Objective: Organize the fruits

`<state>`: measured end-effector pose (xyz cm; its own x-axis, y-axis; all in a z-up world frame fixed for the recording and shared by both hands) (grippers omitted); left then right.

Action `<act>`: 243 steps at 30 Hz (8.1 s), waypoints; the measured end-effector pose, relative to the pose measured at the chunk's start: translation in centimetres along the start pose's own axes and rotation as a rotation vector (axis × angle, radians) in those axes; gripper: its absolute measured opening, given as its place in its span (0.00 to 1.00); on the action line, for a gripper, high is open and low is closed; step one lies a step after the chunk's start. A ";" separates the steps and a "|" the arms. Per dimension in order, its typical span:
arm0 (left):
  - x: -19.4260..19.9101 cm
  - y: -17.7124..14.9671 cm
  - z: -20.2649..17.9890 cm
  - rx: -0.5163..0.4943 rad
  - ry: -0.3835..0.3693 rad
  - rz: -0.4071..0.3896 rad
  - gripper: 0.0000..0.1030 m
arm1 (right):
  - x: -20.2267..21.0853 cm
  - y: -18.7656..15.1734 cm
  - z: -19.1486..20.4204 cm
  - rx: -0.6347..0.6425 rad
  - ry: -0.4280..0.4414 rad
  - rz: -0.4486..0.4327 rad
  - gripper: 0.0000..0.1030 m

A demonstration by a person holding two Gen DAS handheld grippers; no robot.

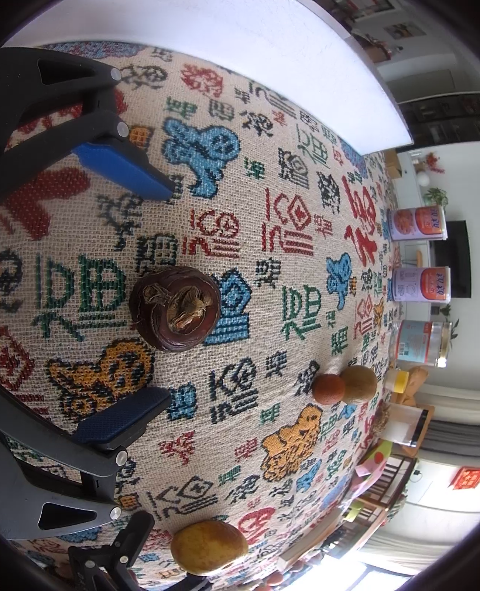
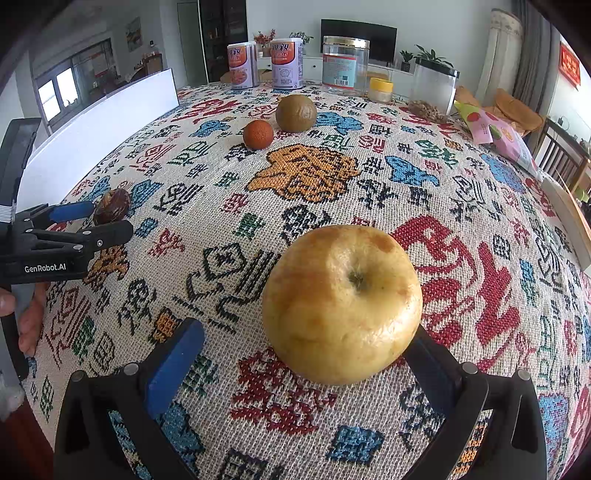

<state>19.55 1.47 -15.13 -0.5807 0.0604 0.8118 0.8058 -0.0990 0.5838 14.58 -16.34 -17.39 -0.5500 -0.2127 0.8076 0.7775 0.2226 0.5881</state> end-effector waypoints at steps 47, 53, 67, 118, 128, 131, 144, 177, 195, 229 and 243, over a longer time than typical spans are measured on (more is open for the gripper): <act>9.1 -2.5 35.6 0.740 0.222 0.136 0.56 | -4.4 24.0 40.3 0.385 0.471 0.035 0.66; 11.3 -1.8 35.1 0.716 0.242 0.038 0.79 | -7.7 24.1 41.2 0.404 0.359 0.056 0.68; 14.3 2.4 10.3 0.281 -0.029 -0.147 0.94 | -2.5 13.8 9.1 0.096 0.071 -0.076 1.00; -0.3 0.5 -6.5 -0.011 0.053 -0.017 1.00 | 0.4 0.8 -10.2 -0.183 -0.137 -0.013 1.00; -0.3 0.4 -6.4 -0.011 0.053 -0.017 1.00 | 0.5 0.8 -10.2 -0.184 -0.136 -0.014 1.00; -0.3 0.4 -6.4 -0.011 0.053 -0.017 1.00 | 0.5 0.8 -10.2 -0.184 -0.136 -0.014 1.00; -0.2 0.3 -6.4 -0.011 0.053 -0.018 0.99 | 0.4 0.9 -10.2 -0.184 -0.136 -0.014 1.00; -1.6 7.4 -5.2 0.024 -0.043 -0.036 0.28 | 0.4 0.9 -10.2 -0.184 -0.134 -0.016 1.00; 0.1 0.2 -1.1 0.028 0.087 -0.019 0.97 | 0.4 0.9 -10.1 -0.181 -0.133 -0.017 1.00; -0.2 0.1 -1.0 0.036 0.082 -0.014 1.00 | -13.6 21.1 -1.1 -0.072 0.089 0.043 0.52; 1.0 -0.1 0.2 0.105 -0.129 -0.065 0.99 | -3.0 9.4 -2.0 -0.140 0.247 -0.006 0.47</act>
<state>18.91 1.73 -14.32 -0.6181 0.1909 0.7626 0.7784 0.0136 0.6276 24.12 -15.47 -14.38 -0.4771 -0.4427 0.7592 0.8184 0.0911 0.5674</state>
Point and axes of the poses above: each gripper's, at about its wrist camera, not at the fingertips, and x roughly against the way its jaws point, z to its left, y to its top, the point moved 7 cm from there along -x, roughly the way its jaws point, and after that the axes turned 4 degrees about y, right-handed, at the moved point
